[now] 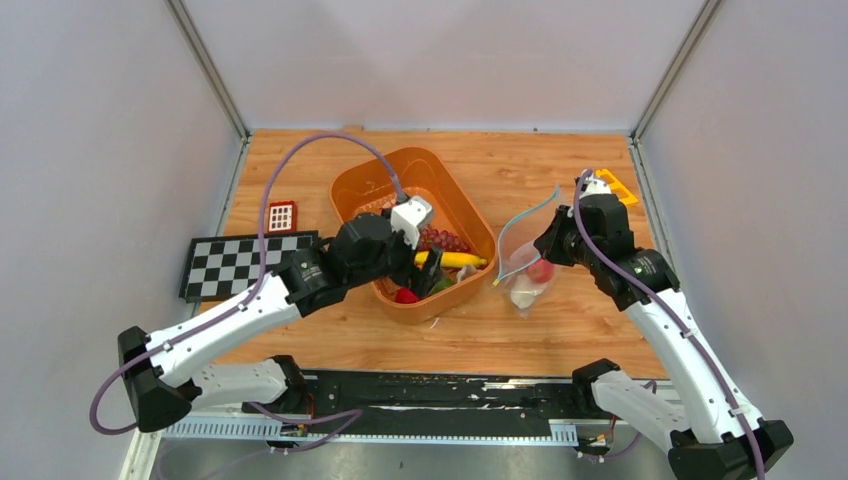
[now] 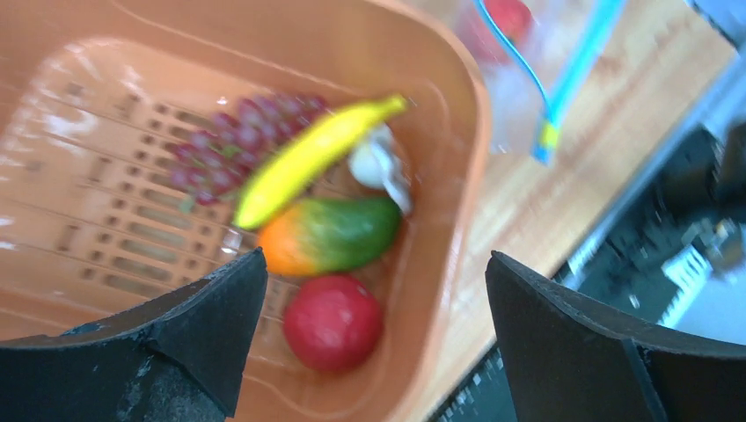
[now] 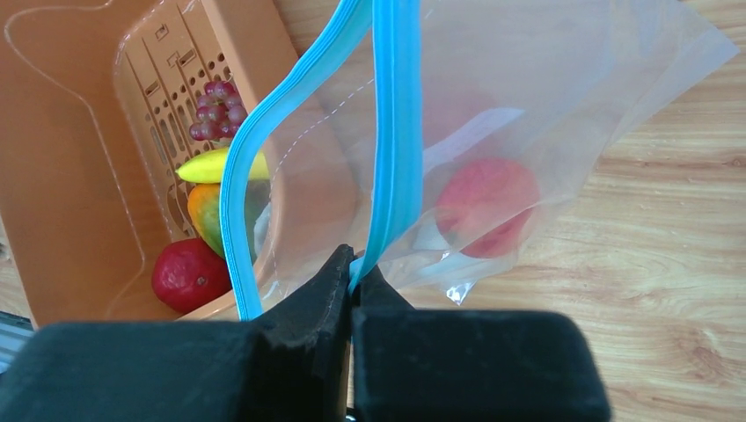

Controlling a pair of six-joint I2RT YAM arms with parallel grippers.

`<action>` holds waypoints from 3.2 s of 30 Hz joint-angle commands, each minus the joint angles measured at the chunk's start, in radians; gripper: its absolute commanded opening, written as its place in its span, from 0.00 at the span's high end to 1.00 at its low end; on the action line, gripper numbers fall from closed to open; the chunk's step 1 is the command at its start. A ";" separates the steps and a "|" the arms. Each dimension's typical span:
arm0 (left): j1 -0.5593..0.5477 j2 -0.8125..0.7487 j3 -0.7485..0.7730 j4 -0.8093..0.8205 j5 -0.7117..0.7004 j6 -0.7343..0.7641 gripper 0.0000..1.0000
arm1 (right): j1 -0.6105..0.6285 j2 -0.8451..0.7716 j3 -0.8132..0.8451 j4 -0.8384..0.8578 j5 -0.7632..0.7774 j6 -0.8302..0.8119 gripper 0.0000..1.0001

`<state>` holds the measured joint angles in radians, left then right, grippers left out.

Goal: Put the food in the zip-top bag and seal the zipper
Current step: Move the bin to the center of the board, then pick up the fake fruit from the bin, then place the fake fruit in the zipper food storage bag.

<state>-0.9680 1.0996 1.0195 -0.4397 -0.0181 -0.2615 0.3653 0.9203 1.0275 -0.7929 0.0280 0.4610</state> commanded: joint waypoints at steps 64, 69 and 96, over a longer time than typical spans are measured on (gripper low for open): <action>0.017 0.183 0.114 0.290 0.182 0.010 0.71 | -0.003 -0.095 -0.183 0.165 -0.232 0.123 1.00; -0.057 0.260 0.168 0.225 0.080 0.018 0.71 | -0.003 -0.113 -0.195 0.188 -0.238 0.143 1.00; -0.301 0.632 0.669 -0.263 -0.814 0.260 0.77 | -0.003 -0.126 -0.145 0.087 -0.290 0.095 1.00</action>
<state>-1.2617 1.7645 1.6485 -0.7280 -0.7818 -0.0376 0.3649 0.7967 0.8360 -0.7097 -0.2420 0.5686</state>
